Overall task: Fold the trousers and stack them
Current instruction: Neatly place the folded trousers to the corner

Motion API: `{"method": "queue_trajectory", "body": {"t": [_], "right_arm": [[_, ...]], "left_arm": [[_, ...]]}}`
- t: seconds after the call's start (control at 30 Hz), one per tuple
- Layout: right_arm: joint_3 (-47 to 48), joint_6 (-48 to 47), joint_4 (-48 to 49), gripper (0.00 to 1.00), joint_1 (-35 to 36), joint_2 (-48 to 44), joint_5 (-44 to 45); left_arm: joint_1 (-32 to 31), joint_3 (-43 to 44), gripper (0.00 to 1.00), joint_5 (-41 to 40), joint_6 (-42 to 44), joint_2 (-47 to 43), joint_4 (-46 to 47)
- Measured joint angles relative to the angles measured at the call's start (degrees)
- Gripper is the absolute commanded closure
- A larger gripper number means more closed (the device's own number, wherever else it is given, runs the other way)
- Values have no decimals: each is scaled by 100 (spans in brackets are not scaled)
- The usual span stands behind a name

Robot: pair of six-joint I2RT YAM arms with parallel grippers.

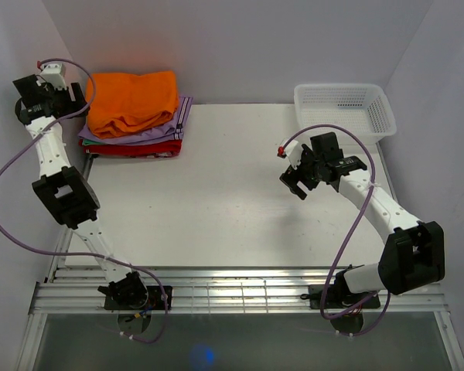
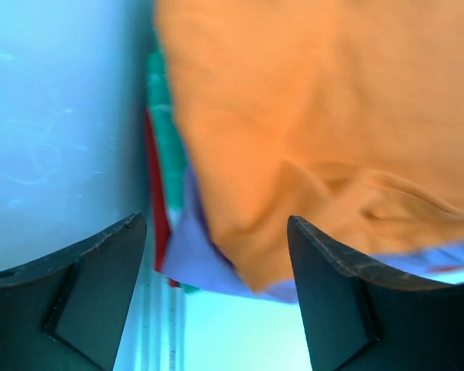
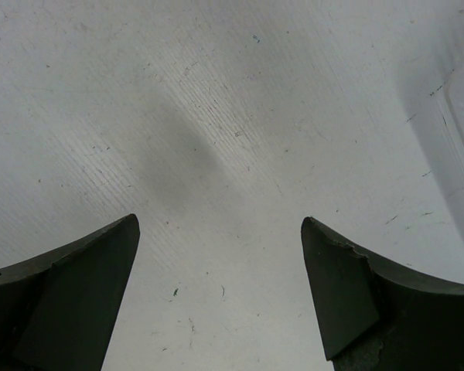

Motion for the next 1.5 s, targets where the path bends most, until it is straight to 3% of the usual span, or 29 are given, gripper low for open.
{"method": "queue_trajectory", "body": {"t": [0.17,0.23,0.4,0.5,0.6,0.7,0.73,1.0,1.13,1.3,1.5], "right_arm": [[0,0,0,10,0,0,-107],[0,2,-2,10,0,0,-129],[-2,2,-2,10,0,0,-142],[-2,0,-7,10,0,-17,-138],[-11,0,-20,10,-2,-87,-81],[-20,13,-48,10,-48,-216,-52],[-20,28,-52,10,-85,-267,-52],[4,400,-269,10,-990,-614,-306],[103,605,-468,10,-1539,-741,-612],[83,903,-636,10,-1762,-973,-1010],[-448,1322,-640,10,-1768,-1412,-1364]], "left_arm": [[-83,-334,34,973,-94,-496,-22],[-192,-280,37,1150,-195,-407,-74],[-369,369,50,1027,-328,466,-553],[-308,590,53,656,-319,1034,-944],[-184,592,48,415,-321,1257,-1163],[-157,621,22,157,-188,1110,-1224],[-157,621,3,46,-140,1025,-1235],[-118,417,2,-507,302,-310,-1285],[-393,-575,2,-575,422,-1764,-1445],[-1137,-2828,2,-293,319,-3543,-1563],[-1480,-5213,2,-142,-28,-4247,-1692]]}}
